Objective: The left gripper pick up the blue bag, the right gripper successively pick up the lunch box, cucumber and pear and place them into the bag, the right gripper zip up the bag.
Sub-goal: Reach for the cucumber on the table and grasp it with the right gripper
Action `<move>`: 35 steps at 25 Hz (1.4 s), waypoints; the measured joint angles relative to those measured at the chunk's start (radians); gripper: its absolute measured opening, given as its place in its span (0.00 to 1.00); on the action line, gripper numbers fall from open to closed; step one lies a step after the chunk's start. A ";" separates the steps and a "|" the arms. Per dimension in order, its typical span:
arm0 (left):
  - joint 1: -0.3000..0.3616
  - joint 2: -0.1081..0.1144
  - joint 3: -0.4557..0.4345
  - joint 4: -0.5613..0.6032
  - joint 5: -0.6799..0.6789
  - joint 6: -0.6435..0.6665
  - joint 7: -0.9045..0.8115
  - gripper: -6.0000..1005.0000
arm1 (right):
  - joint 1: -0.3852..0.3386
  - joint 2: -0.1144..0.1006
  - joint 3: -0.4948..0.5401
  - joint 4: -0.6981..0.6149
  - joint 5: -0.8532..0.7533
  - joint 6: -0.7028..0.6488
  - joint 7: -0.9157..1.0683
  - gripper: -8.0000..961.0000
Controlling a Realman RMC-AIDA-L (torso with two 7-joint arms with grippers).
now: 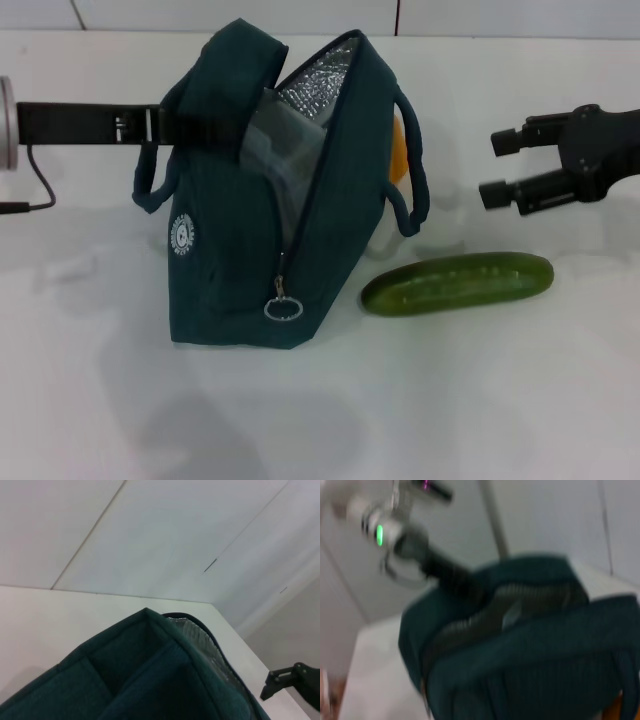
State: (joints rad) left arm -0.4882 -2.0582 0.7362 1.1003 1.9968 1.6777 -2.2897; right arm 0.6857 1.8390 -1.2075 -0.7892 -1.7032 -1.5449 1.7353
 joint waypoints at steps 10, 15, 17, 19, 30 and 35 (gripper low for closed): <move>-0.007 -0.001 0.000 -0.034 -0.003 0.000 0.025 0.04 | 0.168 0.079 -0.010 -0.188 -0.531 -0.110 0.119 0.91; -0.009 0.000 0.000 -0.034 -0.004 0.000 0.028 0.04 | 0.242 0.161 -0.012 -0.260 -0.732 -0.161 0.161 0.91; -0.009 -0.003 0.001 -0.035 -0.004 0.000 0.033 0.04 | 0.261 0.175 -0.031 -0.268 -0.760 -0.168 0.169 0.91; -0.010 -0.004 0.004 -0.037 -0.004 0.000 0.037 0.04 | 0.271 0.178 -0.065 -0.267 -0.763 -0.167 0.183 0.91; 0.003 -0.009 0.002 -0.045 -0.023 0.002 0.041 0.04 | 0.285 0.186 -0.218 -0.222 -0.740 -0.063 0.211 0.91; 0.005 -0.010 0.002 -0.045 -0.025 0.002 0.049 0.04 | 0.297 0.189 -0.270 -0.163 -0.720 -0.004 0.211 0.90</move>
State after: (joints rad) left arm -0.4827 -2.0680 0.7378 1.0553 1.9718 1.6798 -2.2403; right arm 0.9825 2.0278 -1.4773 -0.9523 -2.4229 -1.5488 1.9466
